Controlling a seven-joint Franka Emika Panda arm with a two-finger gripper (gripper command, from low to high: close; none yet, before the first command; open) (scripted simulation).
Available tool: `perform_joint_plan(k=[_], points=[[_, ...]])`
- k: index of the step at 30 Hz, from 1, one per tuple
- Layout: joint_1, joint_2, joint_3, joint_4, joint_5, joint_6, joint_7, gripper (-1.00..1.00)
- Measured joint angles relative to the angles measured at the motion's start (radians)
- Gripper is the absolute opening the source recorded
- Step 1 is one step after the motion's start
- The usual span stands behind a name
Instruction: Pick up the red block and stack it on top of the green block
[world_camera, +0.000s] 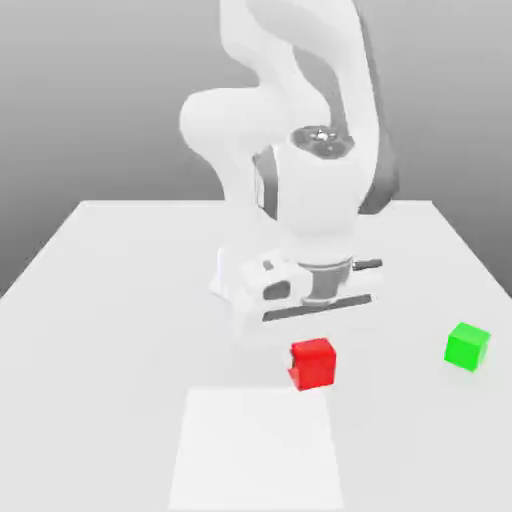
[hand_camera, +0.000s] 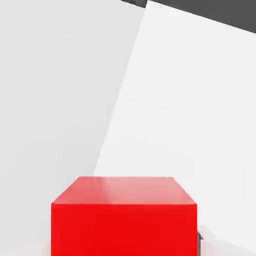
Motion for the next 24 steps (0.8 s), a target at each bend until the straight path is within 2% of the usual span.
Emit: perform_joint_plan(k=[20,24], points=[[0.383,-0.002,0.314,0.122,0.046,-0.122,0.579,-1.00],[0.388,0.044,0.324,0.136,0.001,-0.091,0.648,-1.00]])
